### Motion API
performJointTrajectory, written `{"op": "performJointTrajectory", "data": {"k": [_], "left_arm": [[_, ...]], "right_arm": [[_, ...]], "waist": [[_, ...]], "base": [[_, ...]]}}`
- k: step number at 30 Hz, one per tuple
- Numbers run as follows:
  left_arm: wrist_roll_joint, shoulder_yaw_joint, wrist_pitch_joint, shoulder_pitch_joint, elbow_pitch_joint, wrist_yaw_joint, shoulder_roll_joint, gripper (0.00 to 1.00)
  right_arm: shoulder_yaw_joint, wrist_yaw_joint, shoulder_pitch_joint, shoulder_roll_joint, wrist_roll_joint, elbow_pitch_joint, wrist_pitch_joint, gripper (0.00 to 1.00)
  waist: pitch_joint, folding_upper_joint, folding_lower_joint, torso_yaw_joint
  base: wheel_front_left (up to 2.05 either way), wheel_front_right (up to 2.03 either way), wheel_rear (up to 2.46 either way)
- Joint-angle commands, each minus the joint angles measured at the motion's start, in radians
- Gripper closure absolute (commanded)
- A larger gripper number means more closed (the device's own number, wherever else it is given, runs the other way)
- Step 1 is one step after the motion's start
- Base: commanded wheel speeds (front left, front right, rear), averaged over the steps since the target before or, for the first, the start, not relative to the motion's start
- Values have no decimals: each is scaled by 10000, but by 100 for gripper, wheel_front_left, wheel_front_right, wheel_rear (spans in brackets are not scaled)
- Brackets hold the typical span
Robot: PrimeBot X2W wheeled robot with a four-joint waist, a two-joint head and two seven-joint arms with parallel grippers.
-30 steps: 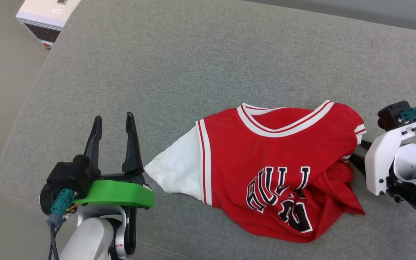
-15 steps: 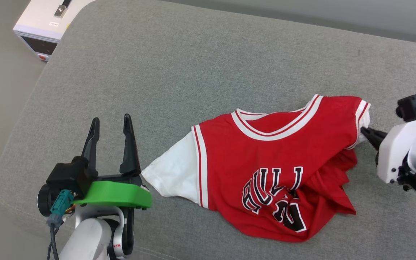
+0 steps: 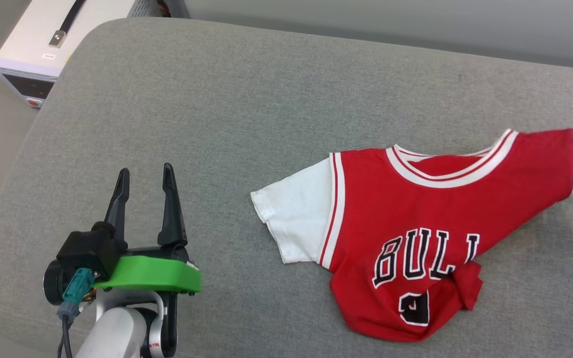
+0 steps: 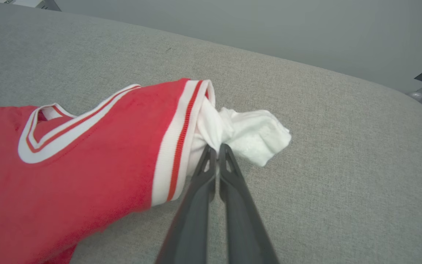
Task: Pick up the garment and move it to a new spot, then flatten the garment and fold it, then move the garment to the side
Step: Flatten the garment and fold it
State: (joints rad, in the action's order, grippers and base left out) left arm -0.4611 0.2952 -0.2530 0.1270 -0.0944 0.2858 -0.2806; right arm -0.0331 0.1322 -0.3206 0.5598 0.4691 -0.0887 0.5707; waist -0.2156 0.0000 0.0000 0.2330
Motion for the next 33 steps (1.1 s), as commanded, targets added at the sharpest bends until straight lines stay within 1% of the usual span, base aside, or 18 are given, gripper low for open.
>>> {"op": "performJointTrajectory", "data": {"k": [1, 4, 7, 10, 12, 13, 14, 15, 18, 21, 29, 33], "left_arm": [[80, 10, 36, -74, -37, 22, -45, 0], [64, 30, 72, -66, -48, 18, -68, 0], [59, 65, 108, -28, -46, 15, -73, 0], [70, 109, 158, 21, -26, 21, -83, 0], [77, 137, 192, 52, -15, 23, -94, 0], [79, 146, 200, 67, -11, 21, -103, 0], [81, 150, 207, 72, -6, 20, -116, 0], [78, 149, 216, 70, 1, 22, -132, 0], [70, 139, 244, 24, 29, 45, -180, 0], [44, 129, 299, -66, 67, 83, -226, 0], [-112, 45, 471, -407, 161, 170, -366, 0], [-230, -22, 634, -574, 249, 186, -485, 0]], "right_arm": [[-150, -15, 422, -252, -92, 181, 219, 100], [-531, -15, 1305, -815, -232, 531, 800, 100], [-654, -15, 1915, -1352, -352, 517, 1150, 100], [-589, -15, 2239, -1823, -364, 290, 1193, 100], [-623, -15, 2285, -2008, -407, 200, 986, 100], [-670, -15, 2293, -2110, -428, 147, 832, 90], [-712, -15, 2296, -2195, -411, 104, 725, 56], [-770, -15, 2290, -2263, -455, 90, 533, 0], [-875, -15, 2299, -2369, -625, 69, -2, 0], [-1112, -15, 2338, -2580, -822, 137, -799, 0], [-1779, -15, 2657, -3556, -1553, 689, -3024, 0], [-1826, -15, 2836, -3966, -2000, 1074, -4061, 0]], "waist": [[-8, 0, 0, -96], [-66, 0, 0, -203], [-127, 0, 0, -288], [-168, 0, 0, -349], [-187, 0, 0, -367], [-185, 0, 0, -379], [-179, 0, 0, -390], [-165, 0, 0, -406], [-61, 0, 0, -471], [115, 0, 0, -549], [643, 0, 0, -785], [915, 0, 0, -894]], "base": [[0, 0, 0], [0, 0, 0], [0, 0, 0], [0, 0, 0], [0, 0, 0], [0, 0, 0], [0, 0, 0], [0, 0, 0], [0, 0, 0], [0, 0, 0], [0, 0, 0], [0, 0, 0]]}}
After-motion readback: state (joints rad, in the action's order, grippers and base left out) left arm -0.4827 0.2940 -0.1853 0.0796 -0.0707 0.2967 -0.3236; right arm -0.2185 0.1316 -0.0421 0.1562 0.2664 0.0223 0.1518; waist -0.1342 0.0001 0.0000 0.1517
